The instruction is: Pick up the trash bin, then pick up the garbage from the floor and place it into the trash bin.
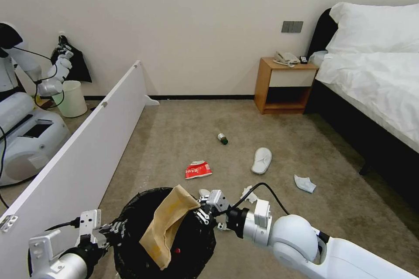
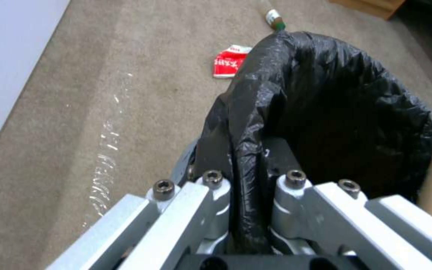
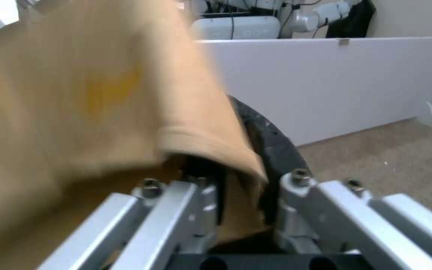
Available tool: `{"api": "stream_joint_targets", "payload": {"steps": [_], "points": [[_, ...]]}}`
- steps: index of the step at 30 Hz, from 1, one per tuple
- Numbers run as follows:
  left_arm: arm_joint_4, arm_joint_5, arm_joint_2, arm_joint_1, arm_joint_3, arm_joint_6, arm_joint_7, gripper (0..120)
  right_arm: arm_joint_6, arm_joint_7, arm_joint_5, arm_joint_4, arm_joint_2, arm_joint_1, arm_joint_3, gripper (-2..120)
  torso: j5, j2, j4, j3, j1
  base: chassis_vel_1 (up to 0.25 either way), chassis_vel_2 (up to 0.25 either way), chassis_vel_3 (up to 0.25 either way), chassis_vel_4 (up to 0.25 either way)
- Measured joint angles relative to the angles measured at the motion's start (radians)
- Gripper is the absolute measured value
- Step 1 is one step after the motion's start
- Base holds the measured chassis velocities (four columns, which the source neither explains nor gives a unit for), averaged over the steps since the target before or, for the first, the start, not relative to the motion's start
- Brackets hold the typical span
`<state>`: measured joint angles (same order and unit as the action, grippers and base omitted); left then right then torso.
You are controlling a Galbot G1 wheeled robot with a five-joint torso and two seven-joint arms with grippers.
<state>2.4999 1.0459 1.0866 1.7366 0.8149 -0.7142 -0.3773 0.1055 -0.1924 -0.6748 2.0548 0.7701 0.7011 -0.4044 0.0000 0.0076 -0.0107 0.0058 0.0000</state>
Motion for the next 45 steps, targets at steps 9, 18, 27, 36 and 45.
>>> {"api": "stream_joint_targets", "payload": {"steps": [9, 18, 27, 36, 45], "points": [[0.0, 0.0, -0.003, 0.002, 0.004, 0.0, 0.0, 5, 0.05, -0.018, -0.011, 0.037, -0.012, 0.004, 0.0, 57, 0.0, 0.0, 0.0, 0.0, 0.0, 0.0, 0.0, 0.0, 0.0], [0.0, 0.001, -0.004, 0.001, 0.006, -0.001, -0.001, 5, 0.077, -0.023, -0.042, 0.055, -0.023, 0.003, 0.006, 90, 0.0, 0.0, 0.0, 0.0, 0.0, 0.0, 0.0, 0.0, 0.0], [0.0, 0.004, -0.003, 0.003, 0.011, -0.001, -0.002, 5, 0.081, -0.041, -0.033, 0.071, -0.055, 0.012, 0.013, 100, 0.0, 0.0, 0.0, 0.0, 0.0, 0.0, 0.0, 0.0, 0.0], [0.0, 0.004, -0.001, 0.006, 0.015, -0.001, -0.003, 5, 0.086, -0.051, -0.019, 0.095, -0.087, 0.031, 0.058, 100, 0.0, 0.0, 0.0, 0.0, 0.0, 0.0, 0.0, 0.0, 0.0], [0.0, 0.004, -0.003, 0.003, 0.015, -0.002, -0.004, 5, 0.077, -0.065, 0.002, 0.123, -0.162, 0.145, 0.163, 100, 0.0001, 0.0, 0.0, 0.0, 0.0, 0.0, 0.0, 0.0, 0.0]]}}
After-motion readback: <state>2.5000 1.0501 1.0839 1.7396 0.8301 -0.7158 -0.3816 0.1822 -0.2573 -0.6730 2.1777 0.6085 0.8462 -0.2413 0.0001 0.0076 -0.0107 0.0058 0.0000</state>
